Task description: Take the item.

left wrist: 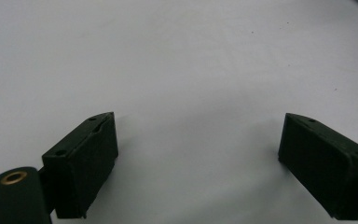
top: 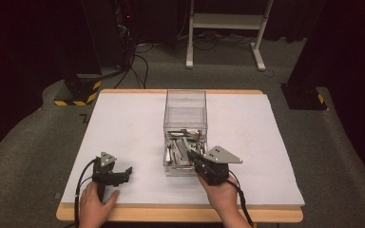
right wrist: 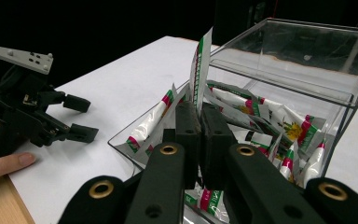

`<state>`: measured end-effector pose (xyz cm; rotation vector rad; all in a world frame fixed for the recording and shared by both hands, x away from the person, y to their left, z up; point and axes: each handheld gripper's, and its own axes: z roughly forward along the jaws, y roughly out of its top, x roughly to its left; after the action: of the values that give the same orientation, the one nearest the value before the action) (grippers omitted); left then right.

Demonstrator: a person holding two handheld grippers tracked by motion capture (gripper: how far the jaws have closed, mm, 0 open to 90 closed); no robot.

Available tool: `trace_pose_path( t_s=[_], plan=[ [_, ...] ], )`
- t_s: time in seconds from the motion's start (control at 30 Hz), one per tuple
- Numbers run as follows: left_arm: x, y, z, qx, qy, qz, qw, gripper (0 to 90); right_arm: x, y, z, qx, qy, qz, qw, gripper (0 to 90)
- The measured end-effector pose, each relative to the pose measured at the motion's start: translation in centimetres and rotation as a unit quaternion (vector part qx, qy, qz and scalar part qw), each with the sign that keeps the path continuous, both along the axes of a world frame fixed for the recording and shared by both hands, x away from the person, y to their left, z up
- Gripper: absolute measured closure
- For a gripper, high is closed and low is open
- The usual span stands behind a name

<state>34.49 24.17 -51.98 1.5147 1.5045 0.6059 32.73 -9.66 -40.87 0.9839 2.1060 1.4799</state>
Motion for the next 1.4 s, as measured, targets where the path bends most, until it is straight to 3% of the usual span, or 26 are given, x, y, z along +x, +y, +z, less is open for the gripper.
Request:
trace_pose_path(
  t_s=[0.63,1.4],
  plan=[
    [0.0,0.0,0.0,0.001,0.001,0.0,1.0,11.9,-0.3,-1.4,1.0,0.015,-0.019,-0.007,0.9997,88.1],
    [0.0,0.0,0.0,0.001,0.0,-0.001,1.0,11.9,-0.1,-4.5,1.9,0.031,-0.034,-0.051,0.9976,88.1]
  ],
)
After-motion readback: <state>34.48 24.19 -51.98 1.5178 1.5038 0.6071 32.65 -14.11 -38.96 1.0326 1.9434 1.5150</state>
